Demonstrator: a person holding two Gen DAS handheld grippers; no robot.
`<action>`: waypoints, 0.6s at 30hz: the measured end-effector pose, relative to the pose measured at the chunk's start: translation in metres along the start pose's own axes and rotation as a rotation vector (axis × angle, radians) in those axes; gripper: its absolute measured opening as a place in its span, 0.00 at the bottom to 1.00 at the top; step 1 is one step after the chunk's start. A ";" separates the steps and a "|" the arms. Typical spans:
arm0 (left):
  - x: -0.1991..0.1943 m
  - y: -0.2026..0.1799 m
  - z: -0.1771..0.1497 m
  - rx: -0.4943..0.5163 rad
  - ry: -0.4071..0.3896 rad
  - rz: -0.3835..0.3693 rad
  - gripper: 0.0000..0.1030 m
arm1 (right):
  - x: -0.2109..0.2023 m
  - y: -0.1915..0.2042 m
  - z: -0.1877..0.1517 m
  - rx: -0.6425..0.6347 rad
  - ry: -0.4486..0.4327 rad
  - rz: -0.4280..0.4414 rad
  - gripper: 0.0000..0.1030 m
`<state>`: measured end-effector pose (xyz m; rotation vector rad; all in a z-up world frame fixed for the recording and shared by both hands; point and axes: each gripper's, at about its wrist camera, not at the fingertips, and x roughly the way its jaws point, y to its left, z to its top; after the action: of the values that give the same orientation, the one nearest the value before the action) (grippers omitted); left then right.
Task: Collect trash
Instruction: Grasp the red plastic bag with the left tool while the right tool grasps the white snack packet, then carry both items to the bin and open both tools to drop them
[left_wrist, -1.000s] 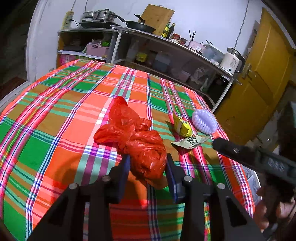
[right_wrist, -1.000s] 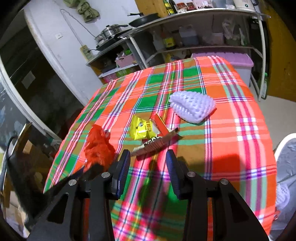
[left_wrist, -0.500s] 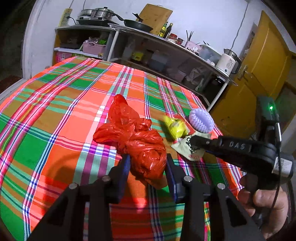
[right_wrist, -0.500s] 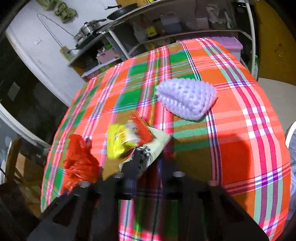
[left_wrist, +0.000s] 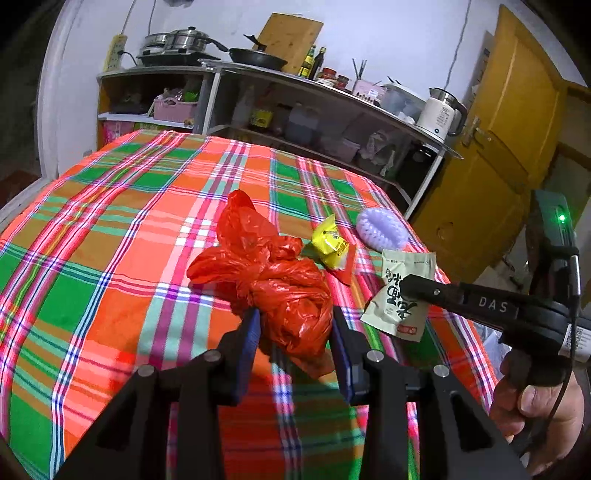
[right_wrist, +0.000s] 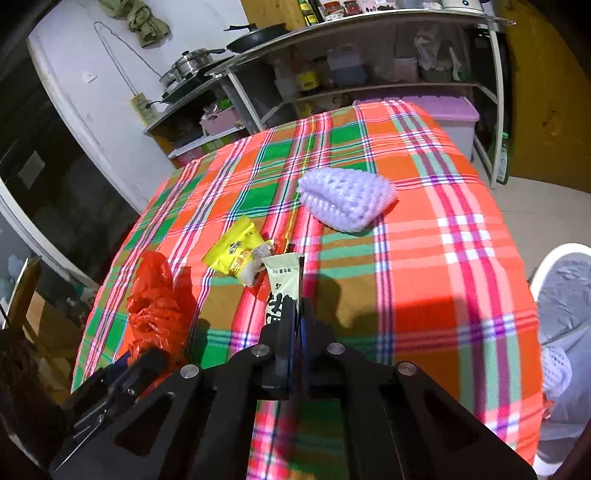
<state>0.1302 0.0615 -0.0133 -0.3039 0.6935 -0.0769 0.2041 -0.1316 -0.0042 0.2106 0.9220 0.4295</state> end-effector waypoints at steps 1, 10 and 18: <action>-0.002 -0.003 -0.001 0.006 -0.001 -0.002 0.38 | -0.004 -0.001 -0.002 0.001 -0.004 0.000 0.02; -0.024 -0.030 -0.006 0.060 -0.017 -0.018 0.38 | -0.048 -0.004 -0.015 -0.038 -0.079 -0.021 0.02; -0.038 -0.058 -0.011 0.111 -0.026 -0.037 0.38 | -0.082 -0.010 -0.025 -0.066 -0.136 -0.038 0.02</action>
<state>0.0960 0.0105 0.0197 -0.2111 0.6551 -0.1459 0.1435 -0.1770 0.0368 0.1597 0.7760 0.4045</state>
